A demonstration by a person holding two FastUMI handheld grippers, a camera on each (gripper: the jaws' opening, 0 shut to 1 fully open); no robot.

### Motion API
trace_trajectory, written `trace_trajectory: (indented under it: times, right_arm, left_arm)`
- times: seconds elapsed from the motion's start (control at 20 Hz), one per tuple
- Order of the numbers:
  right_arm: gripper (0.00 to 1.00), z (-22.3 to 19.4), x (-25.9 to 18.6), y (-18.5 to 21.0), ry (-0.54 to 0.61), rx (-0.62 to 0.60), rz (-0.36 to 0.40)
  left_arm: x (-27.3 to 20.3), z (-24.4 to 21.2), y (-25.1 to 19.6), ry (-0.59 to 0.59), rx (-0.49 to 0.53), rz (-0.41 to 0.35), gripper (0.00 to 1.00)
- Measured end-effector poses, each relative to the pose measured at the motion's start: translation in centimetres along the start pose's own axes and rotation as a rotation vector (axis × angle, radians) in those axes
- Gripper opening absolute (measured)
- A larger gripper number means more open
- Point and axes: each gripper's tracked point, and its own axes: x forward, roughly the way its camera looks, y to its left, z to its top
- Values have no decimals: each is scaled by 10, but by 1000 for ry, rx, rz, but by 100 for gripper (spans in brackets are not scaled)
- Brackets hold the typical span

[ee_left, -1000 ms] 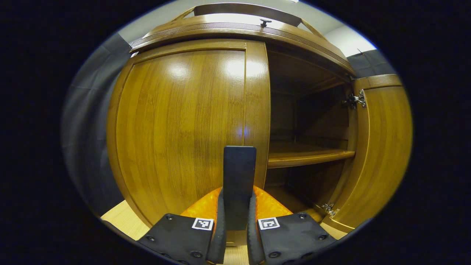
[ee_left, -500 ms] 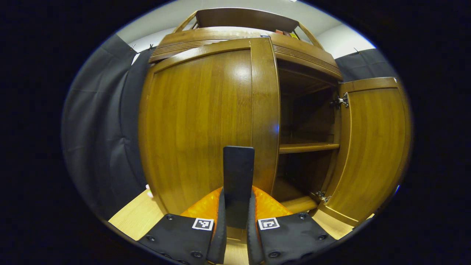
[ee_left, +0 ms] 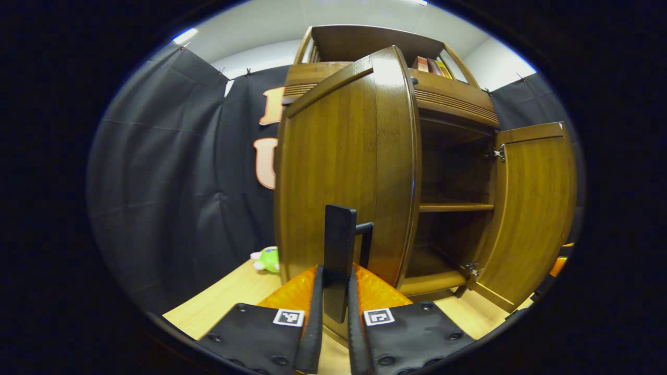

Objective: Open the right door of the double-door shoe cabinet with the right hand, and open the left door with the left hand.

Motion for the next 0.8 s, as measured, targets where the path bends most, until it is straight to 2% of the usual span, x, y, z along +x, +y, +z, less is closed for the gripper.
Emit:
trace_trajectory:
  times: [0.2,0.25,0.4,0.5,0.6,0.65,0.7,0.8]
  right_arm:
    - [88,1,8,6,-1,-18,10]
    - [88,2,10,7,-3,-19,10]
    - [88,4,14,11,-7,-21,8]
    - [88,4,15,14,-7,-26,3]
    - [88,3,17,15,-4,-32,-4]
    - [88,2,17,16,-4,-33,-7]
    - [88,2,18,17,-5,-35,-12]
    - [88,1,19,18,-6,-36,-25]
  left_arm:
    - [-21,4,37,-8,22,56,20]
    - [-23,2,46,-8,23,64,15]
    - [-26,6,71,-17,-23,75,15]
    - [-28,8,84,-30,-55,51,17]
    - [-28,7,103,-37,-59,29,12]
    - [-27,8,107,-37,-55,1,17]
    - [-27,8,110,-43,-48,-33,10]
    - [-25,9,122,-69,-70,-69,11]
